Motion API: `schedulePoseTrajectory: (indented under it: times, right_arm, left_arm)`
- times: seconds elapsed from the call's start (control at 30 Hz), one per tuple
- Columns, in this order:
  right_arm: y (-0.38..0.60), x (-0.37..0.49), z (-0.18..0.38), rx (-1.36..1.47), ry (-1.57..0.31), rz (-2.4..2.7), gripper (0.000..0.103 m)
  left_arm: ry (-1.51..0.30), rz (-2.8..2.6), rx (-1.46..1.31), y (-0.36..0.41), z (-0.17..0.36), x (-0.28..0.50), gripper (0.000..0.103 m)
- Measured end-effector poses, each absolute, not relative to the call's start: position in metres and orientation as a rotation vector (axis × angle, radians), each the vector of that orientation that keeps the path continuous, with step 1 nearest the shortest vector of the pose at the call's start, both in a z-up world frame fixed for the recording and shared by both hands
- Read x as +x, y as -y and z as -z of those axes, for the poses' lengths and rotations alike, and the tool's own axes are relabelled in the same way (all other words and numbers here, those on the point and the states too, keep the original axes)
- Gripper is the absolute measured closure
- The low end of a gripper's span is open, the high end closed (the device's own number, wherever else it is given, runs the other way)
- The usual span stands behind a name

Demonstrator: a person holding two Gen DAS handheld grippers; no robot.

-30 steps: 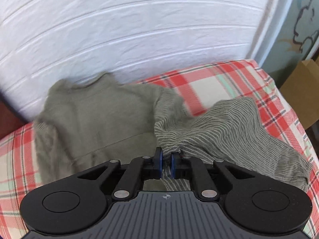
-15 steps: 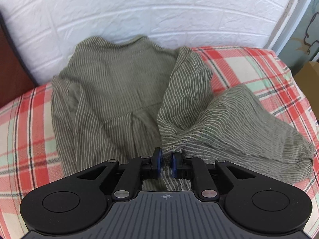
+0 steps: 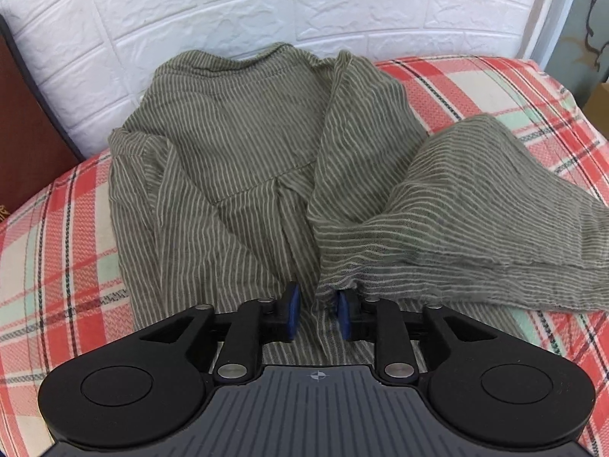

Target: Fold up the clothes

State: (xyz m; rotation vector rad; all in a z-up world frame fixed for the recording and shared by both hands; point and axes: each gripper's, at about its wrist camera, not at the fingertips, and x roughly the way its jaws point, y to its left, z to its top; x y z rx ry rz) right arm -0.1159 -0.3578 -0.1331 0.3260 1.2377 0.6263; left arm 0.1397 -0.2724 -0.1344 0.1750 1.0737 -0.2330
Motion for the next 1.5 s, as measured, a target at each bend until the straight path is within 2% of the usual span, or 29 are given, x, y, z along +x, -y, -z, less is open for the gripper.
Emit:
schedulePoseTrajectory:
  times: [0.03,0.07,0.1,0.13,0.2,0.27,0.43,0.6,0.93,1.03,1.33,1.47,1.5]
  right_arm:
    - [0.357,-0.116,0.134,0.325,-1.240,-0.625,0.095]
    - [0.357,-0.117,0.134,0.324,-1.242,-0.625,0.094]
    - [0.357,-0.117,0.134,0.324,-1.244,-0.630,0.090]
    - [0.356,-0.118,0.132,0.323,-1.249,-0.641,0.087]
    - [0.354,-0.120,0.128,0.320,-1.272,-0.680,0.071]
    - [0.362,-0.126,0.115,0.319,-1.248,-0.680,0.065]
    - [0.390,-0.141,0.081,0.329,-1.163,-0.639,0.065]
    - [0.425,-0.139,0.075,0.381,-1.127,-0.519,0.066]
    - [0.387,-0.130,0.089,0.329,-1.191,-0.590,0.066]
    - [0.390,-0.131,0.090,0.339,-1.186,-0.589,0.066]
    - [0.395,-0.120,0.088,0.346,-1.153,-0.580,0.066]
    - [0.392,-0.116,0.098,0.369,-1.152,-0.557,0.067]
    - [0.391,-0.116,0.100,0.367,-1.156,-0.554,0.070]
  left_arm:
    - [-1.069,0.232,0.175,0.270,0.135,0.139,0.067]
    - [-1.065,0.230,0.175,0.268,0.135,0.139,0.054]
    - [-1.061,0.230,0.170,0.265,0.135,0.138,0.046]
    - [-1.057,0.230,0.157,0.262,0.133,0.138,0.042]
    - [-1.048,0.228,0.137,0.254,0.129,0.137,0.031]
    - [-1.041,0.226,0.124,0.247,0.123,0.136,0.026]
    - [-0.997,0.265,0.149,0.233,0.096,0.121,0.025]
    - [-0.967,0.300,0.229,0.235,0.088,0.110,0.024]
    - [-1.011,0.233,0.284,0.265,0.129,0.137,0.026]
    - [-1.025,0.266,0.297,0.263,0.126,0.127,0.026]
    - [-0.986,0.432,0.071,0.243,0.066,0.093,0.024]
    - [-1.032,0.552,0.012,0.260,0.076,0.073,0.025]
    - [-1.044,0.551,0.021,0.263,0.083,0.072,0.025]
